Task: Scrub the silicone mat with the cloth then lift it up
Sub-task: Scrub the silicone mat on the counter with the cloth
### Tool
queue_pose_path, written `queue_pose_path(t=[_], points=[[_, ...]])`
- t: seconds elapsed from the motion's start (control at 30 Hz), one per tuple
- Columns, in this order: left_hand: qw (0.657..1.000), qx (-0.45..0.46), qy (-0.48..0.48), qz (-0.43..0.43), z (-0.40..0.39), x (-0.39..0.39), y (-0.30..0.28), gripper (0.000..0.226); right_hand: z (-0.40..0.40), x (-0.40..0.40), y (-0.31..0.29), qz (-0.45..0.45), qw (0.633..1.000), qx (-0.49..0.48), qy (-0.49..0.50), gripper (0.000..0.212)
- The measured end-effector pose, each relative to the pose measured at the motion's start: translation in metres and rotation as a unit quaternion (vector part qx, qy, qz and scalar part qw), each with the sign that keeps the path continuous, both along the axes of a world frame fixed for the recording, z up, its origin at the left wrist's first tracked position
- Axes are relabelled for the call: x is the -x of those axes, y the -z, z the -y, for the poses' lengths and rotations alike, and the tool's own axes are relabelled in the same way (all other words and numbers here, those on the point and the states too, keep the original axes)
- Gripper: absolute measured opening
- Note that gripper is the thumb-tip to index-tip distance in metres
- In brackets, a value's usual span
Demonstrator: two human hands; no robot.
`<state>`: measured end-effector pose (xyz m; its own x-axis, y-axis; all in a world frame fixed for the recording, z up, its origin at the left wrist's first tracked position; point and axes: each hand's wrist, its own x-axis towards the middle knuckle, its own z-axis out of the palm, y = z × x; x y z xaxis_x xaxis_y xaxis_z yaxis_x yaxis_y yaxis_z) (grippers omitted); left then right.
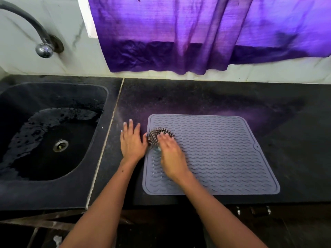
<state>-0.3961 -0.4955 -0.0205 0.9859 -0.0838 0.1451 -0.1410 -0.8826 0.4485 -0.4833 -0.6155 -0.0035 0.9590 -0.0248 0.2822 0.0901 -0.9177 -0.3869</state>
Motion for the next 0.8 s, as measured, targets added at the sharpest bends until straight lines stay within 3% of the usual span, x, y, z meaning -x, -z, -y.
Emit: queue_pose_path(t=[0.07, 0.13, 0.23, 0.3, 0.37, 0.43, 0.47, 0.5, 0.57, 0.63, 0.7, 0.8], points=[[0.996, -0.072, 0.032, -0.033, 0.003, -0.003, 0.004, 0.053, -0.003, 0.001, 0.017, -0.021, 0.997, 0.068, -0.007, 0.070], [0.994, -0.097, 0.034, -0.046, 0.003, -0.003, 0.006, 0.054, 0.002, -0.003, 0.019, -0.028, 0.997, 0.059, -0.029, 0.065], [0.992, -0.111, 0.033, -0.045, 0.004, -0.003, 0.005, 0.054, 0.016, -0.013, 0.012, -0.041, 0.996, -0.045, -0.066, 0.054], [0.992, -0.112, 0.032, -0.046, 0.004, -0.003, 0.005, 0.054, 0.020, -0.017, -0.002, -0.078, 0.985, -0.149, -0.037, 0.049], [0.993, -0.106, 0.036, -0.046, 0.004, -0.002, 0.003, 0.054, 0.031, -0.027, -0.011, -0.142, 0.925, -0.350, 0.021, 0.039], [0.993, -0.101, 0.039, -0.049, 0.004, -0.002, 0.002, 0.055, 0.048, -0.043, -0.026, -0.161, 0.789, -0.582, 0.112, 0.033], [0.993, -0.100, 0.039, -0.052, 0.003, -0.001, 0.002, 0.056, 0.058, -0.049, -0.031, -0.132, 0.769, -0.601, 0.173, 0.033], [0.993, -0.101, 0.038, -0.052, 0.003, -0.001, 0.002, 0.056, 0.064, -0.050, -0.037, -0.102, 0.780, -0.579, 0.216, 0.034], [0.993, -0.104, 0.036, -0.051, 0.004, -0.001, 0.001, 0.057, 0.069, -0.041, -0.047, -0.041, 0.865, -0.438, 0.242, 0.038], [0.993, -0.105, 0.036, -0.050, 0.004, -0.002, 0.001, 0.058, 0.062, -0.026, -0.051, 0.000, 0.946, -0.257, 0.198, 0.044], [0.993, -0.105, 0.038, -0.050, 0.004, -0.002, 0.002, 0.058, 0.051, -0.014, -0.039, -0.025, 0.981, -0.122, 0.146, 0.051], [0.991, -0.112, 0.041, -0.052, 0.003, -0.003, 0.003, 0.060, 0.038, 0.003, -0.003, -0.096, 0.993, 0.022, 0.069, 0.056]])
